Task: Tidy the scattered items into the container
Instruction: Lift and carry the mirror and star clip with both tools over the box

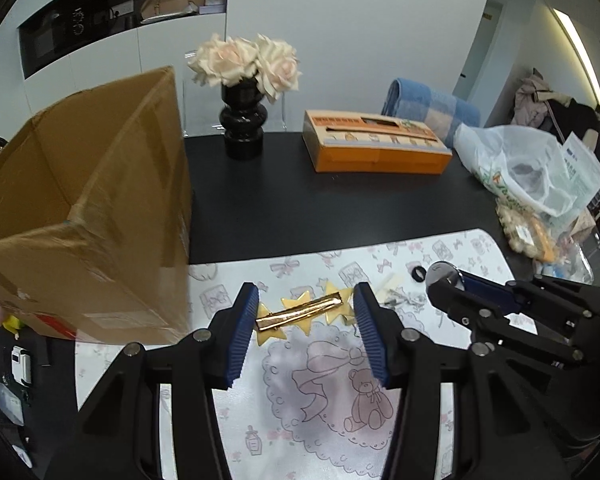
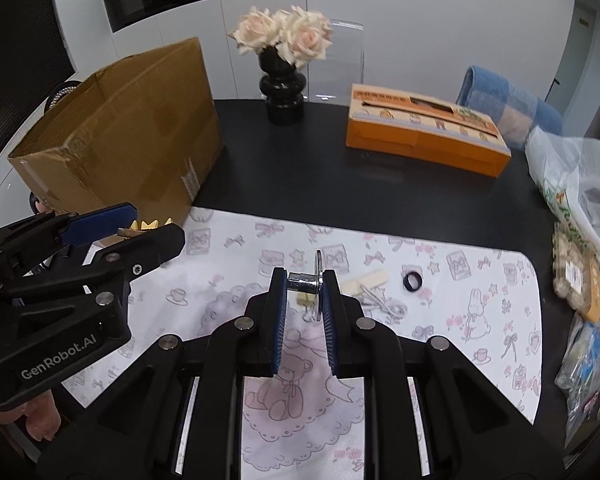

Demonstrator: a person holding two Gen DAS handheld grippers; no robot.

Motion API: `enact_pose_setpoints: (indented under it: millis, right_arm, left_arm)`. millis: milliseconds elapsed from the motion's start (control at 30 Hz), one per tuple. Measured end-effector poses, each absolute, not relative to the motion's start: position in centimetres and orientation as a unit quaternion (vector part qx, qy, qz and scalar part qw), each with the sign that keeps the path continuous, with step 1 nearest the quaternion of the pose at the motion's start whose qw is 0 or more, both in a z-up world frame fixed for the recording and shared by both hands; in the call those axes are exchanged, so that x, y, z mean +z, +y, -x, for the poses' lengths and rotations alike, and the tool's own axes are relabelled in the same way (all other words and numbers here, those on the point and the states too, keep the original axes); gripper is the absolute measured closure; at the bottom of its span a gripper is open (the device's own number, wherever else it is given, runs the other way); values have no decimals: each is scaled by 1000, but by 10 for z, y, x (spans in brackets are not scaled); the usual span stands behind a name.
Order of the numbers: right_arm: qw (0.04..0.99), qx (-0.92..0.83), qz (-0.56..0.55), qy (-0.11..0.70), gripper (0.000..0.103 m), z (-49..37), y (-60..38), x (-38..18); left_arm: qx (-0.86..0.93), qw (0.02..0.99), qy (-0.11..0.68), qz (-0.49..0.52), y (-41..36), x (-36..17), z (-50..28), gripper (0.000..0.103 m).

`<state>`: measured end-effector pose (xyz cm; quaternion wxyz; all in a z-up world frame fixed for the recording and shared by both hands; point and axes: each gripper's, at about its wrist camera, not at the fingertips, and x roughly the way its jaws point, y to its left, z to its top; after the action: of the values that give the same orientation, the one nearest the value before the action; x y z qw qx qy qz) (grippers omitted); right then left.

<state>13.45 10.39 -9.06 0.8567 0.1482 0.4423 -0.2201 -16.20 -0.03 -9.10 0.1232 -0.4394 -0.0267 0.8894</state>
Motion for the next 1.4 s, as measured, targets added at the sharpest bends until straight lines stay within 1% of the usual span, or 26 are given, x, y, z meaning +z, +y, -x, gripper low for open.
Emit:
enact_pose_setpoints:
  millis: [467, 700, 1033, 1133, 1400]
  right_arm:
    - [881, -195, -124, 413, 86, -197, 125, -22]
    - [890, -177, -120, 404, 86, -238, 130, 4]
    - [902, -145, -92, 396, 86, -300, 151, 39]
    - [903, -138, -92, 396, 86, -317, 152, 48]
    - [902, -117, -80, 408, 86, -360, 165, 60]
  left_arm:
    - [911, 83, -56, 401, -60, -32, 170, 55]
    - [922, 47, -72, 378, -101, -3, 188, 55]
    - [921, -9, -82, 382, -166, 14, 220, 55]
    - [918, -17, -100, 383, -186, 18, 229, 55]
    - [911, -40, -118, 394, -231, 21, 253, 55]
